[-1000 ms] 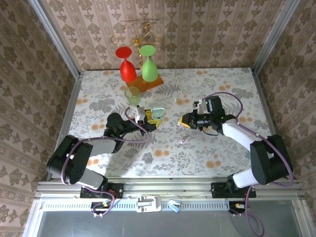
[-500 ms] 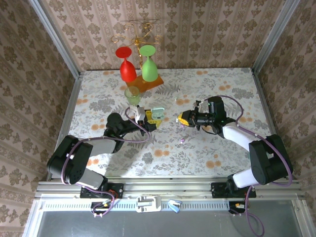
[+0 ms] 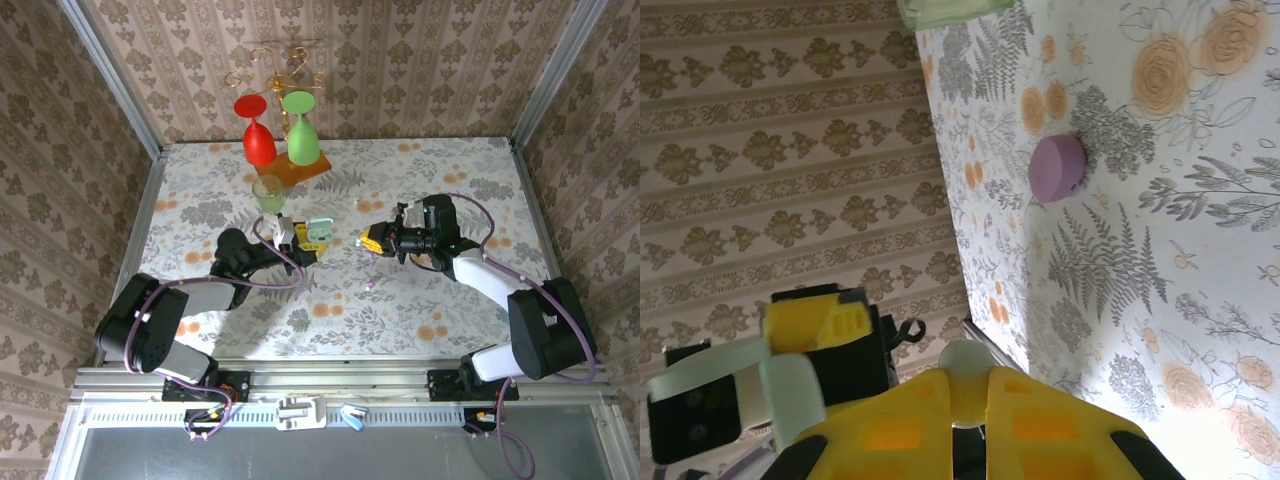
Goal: Insert the wireless bluetooth earbuds into the charging case
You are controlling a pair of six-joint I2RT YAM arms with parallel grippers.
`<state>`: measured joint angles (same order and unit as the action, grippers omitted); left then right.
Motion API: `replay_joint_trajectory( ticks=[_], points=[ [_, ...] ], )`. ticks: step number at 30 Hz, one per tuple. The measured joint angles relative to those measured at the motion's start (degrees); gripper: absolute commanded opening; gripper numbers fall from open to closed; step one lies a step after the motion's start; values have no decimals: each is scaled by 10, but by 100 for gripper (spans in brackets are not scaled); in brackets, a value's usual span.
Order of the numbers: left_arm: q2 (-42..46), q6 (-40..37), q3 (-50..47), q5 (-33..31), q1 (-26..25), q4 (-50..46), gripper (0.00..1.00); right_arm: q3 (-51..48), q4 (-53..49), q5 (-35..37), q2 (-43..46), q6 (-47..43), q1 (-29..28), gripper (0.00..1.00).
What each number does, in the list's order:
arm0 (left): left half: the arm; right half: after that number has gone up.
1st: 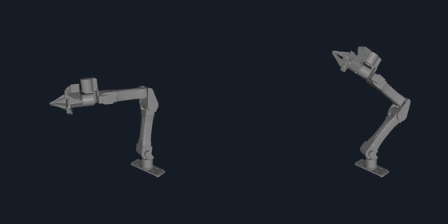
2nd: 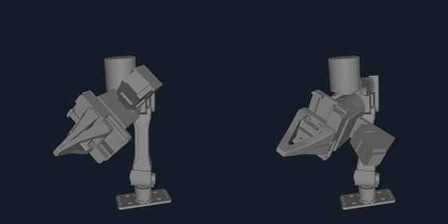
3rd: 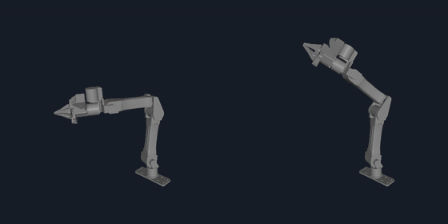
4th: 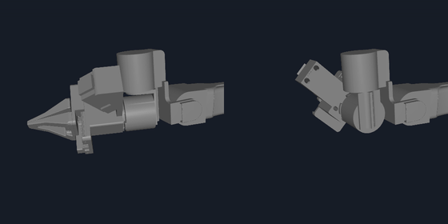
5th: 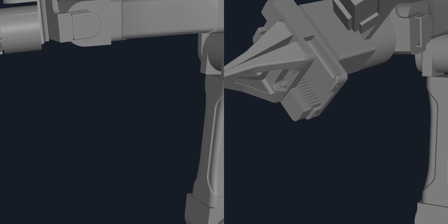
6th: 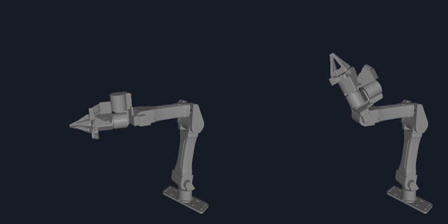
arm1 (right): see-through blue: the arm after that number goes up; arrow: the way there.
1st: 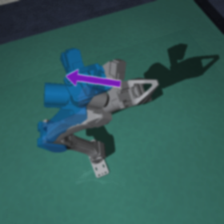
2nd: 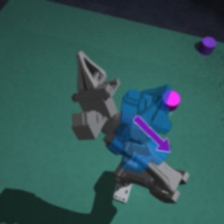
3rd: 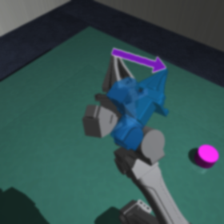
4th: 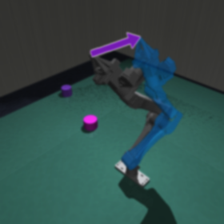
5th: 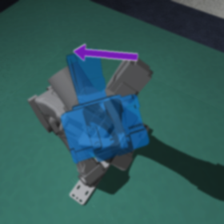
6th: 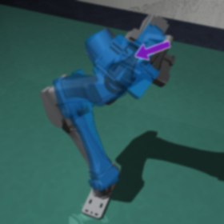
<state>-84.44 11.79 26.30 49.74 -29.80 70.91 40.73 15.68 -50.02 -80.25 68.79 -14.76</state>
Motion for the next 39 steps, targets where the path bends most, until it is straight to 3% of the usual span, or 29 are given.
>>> replay_joint_trajectory(
  ticks=[7, 15, 24, 39],
  points=[
    [-20, -5, 5, 0, 0, 1, 27, 1, 12, -2, 41, -15, -10, 10],
    [-54, -24, 28, -17, -2, 3, 27, 33, 35, 5, 47, -25, -65, 9],
    [-77, -43, 50, -42, -13, 3, 26, 92, 52, 24, 24, -42, -102, 9],
    [-78, -56, 61, -71, -32, 3, 26, 101, 38, 76, -4, -90, -129, 8]
  ],
)
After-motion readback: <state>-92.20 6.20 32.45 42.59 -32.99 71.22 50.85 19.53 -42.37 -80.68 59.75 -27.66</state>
